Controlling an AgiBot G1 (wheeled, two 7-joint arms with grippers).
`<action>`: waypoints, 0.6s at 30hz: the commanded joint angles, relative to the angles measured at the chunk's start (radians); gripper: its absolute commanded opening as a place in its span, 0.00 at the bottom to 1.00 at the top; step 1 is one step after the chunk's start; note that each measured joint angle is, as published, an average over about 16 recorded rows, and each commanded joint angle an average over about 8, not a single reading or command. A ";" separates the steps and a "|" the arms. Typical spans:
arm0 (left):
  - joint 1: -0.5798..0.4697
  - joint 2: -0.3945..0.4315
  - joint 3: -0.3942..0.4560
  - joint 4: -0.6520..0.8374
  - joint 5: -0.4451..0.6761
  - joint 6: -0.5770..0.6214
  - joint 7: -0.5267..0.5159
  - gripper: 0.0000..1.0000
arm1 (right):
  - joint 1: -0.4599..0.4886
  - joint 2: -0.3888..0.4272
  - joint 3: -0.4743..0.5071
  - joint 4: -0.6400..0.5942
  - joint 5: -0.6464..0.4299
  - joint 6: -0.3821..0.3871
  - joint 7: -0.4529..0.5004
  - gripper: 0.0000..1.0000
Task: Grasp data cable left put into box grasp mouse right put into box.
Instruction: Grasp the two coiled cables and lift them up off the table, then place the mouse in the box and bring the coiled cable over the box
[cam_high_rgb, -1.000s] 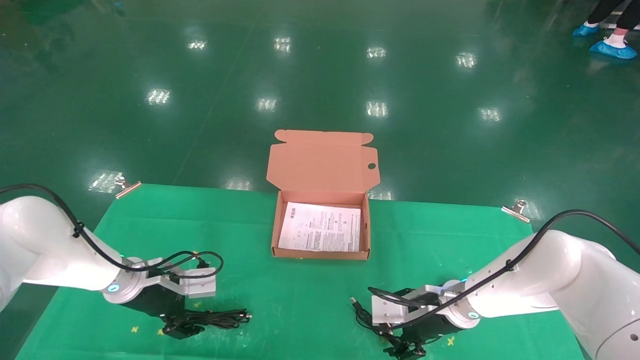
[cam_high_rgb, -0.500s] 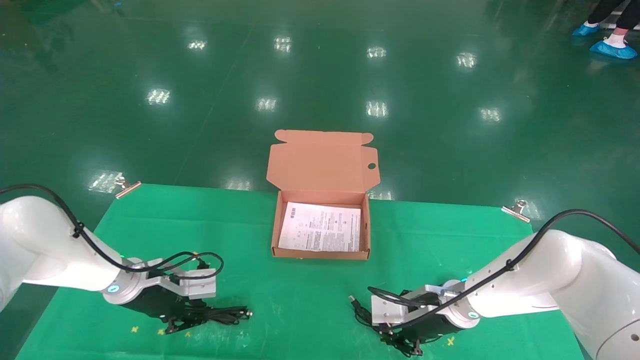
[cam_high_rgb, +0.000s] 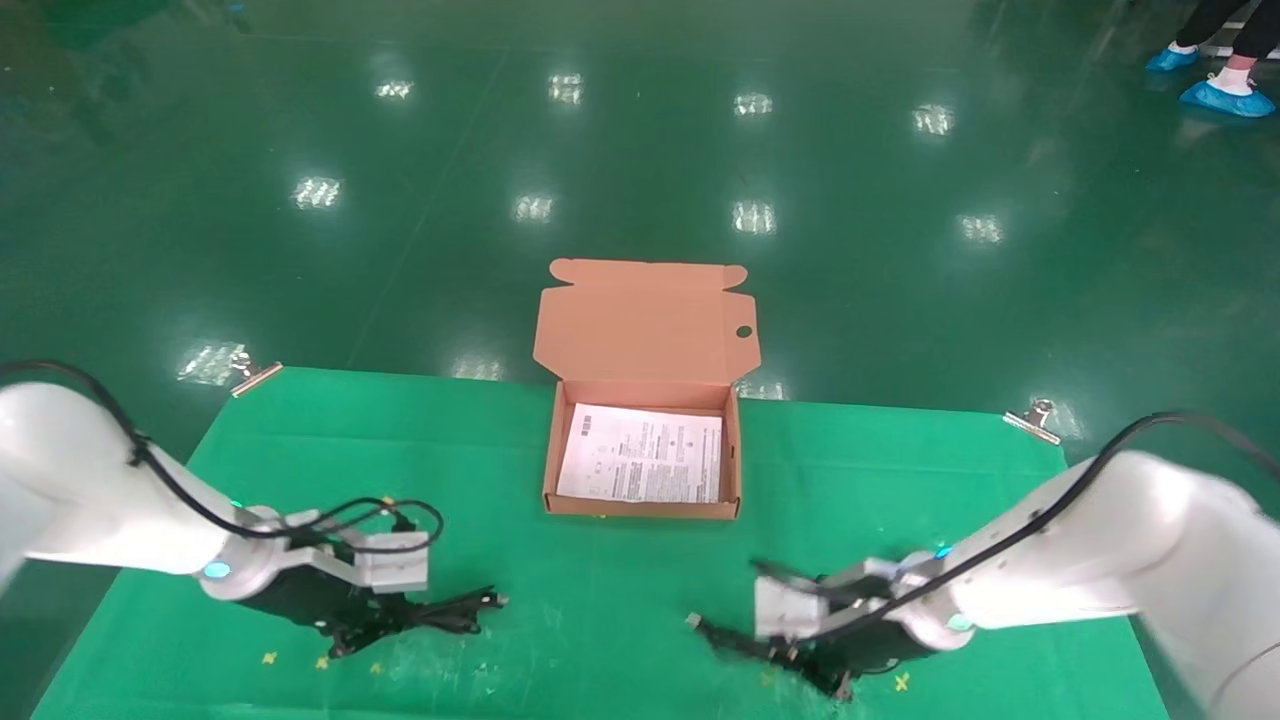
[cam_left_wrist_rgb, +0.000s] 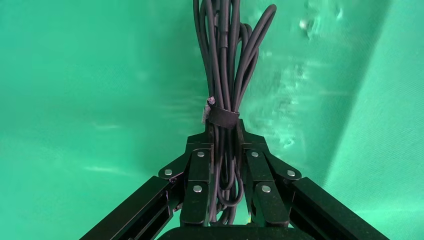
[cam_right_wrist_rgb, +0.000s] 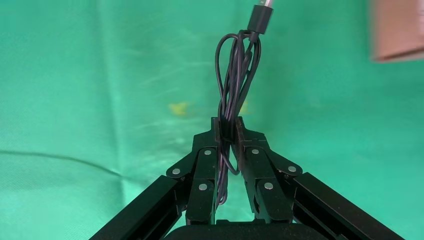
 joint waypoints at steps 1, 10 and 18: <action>-0.009 -0.017 -0.008 -0.014 -0.012 0.010 0.023 0.00 | 0.009 0.014 0.007 0.003 0.008 -0.007 0.012 0.00; -0.124 -0.051 0.011 -0.186 0.046 -0.023 0.018 0.00 | 0.156 0.120 0.100 0.086 0.064 0.060 0.079 0.00; -0.181 -0.023 0.010 -0.311 0.107 -0.165 -0.113 0.00 | 0.291 0.056 0.147 0.104 0.093 0.141 0.040 0.00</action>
